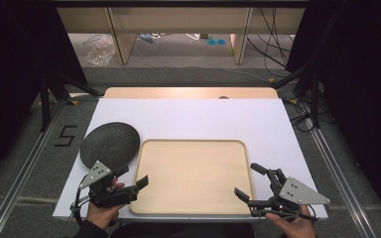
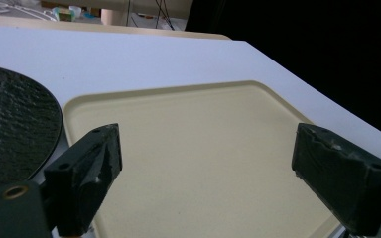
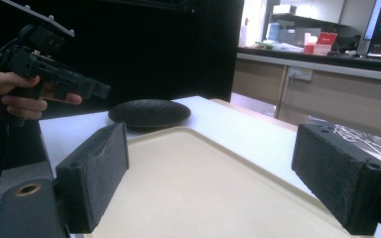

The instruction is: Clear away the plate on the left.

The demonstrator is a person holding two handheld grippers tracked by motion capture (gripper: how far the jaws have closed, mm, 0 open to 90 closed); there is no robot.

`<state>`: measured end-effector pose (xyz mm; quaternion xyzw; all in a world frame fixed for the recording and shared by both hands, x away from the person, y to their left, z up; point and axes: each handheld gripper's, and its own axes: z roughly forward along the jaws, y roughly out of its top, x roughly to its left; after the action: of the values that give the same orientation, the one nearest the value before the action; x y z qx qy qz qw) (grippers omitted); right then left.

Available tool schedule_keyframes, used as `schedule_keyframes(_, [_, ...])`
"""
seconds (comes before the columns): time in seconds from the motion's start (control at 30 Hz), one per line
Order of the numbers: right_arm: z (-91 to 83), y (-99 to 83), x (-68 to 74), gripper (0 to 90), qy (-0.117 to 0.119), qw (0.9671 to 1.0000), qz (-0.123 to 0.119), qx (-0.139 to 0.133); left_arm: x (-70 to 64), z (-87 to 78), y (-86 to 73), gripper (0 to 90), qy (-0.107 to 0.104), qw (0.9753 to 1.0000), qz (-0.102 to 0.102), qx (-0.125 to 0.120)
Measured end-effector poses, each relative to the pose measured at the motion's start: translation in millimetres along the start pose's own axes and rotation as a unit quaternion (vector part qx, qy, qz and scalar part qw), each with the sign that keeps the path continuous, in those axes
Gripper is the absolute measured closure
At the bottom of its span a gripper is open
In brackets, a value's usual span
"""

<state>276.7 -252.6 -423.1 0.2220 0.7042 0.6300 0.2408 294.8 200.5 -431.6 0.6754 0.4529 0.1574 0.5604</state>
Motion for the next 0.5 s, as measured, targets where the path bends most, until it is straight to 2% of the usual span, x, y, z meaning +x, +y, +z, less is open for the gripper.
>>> schedule_keyframes(0.03, [0.0, -0.1, 0.0, 15.7, 0.0, 1.0, 0.0, 0.0, 3.0, 0.3, 0.2, 11.7, 0.013, 0.9999, 0.006, 0.002])
schedule_keyframes(0.1, [0.3, -0.1, -0.1, 15.7, 0.0, 1.0, -0.003, -0.001, 6.1, -0.1, 0.3, 11.6, 0.019, 0.9998, 0.005, 0.001])
schedule_keyframes(0.17, [0.3, -0.1, 0.2, 15.7, 0.001, 1.0, -0.002, 0.001, 7.7, -0.8, 0.0, 11.7, 0.023, 0.9996, -0.013, 0.0])
schedule_keyframes(0.2, [0.1, -0.1, 0.2, 15.7, 0.002, 1.0, -0.001, 0.001, 9.0, -1.1, 0.0, 11.7, 0.022, 0.9996, -0.018, 0.0])
schedule_keyframes(0.27, [-0.1, 0.0, 0.0, 15.7, 0.001, 1.0, -0.002, 0.002, 11.3, -1.3, 0.2, 11.7, 0.023, 0.9997, -0.013, 0.001])
schedule_keyframes(0.3, [0.1, 0.1, 0.1, 15.7, 0.0, 1.0, -0.002, 0.0, 12.7, -1.3, -0.3, 11.7, 0.033, 0.9991, -0.024, 0.003])
schedule_keyframes(0.4, [-0.1, 0.0, 0.3, 15.7, 0.001, 1.0, -0.001, 0.002, 15.2, -1.4, -0.6, 11.8, 0.037, 0.9987, -0.033, 0.005])
schedule_keyframes(0.43, [0.1, -0.1, 0.3, 15.7, 0.003, 1.0, -0.001, 0.0, 15.5, -1.6, -0.9, 11.8, 0.04, 0.9982, -0.045, 0.005])
schedule_keyframes(0.5, [-0.1, 0.1, 0.6, 15.7, 0.003, 1.0, 0.001, 0.001, 18.6, -1.9, -1.0, 11.9, 0.044, 0.9976, -0.052, 0.006])
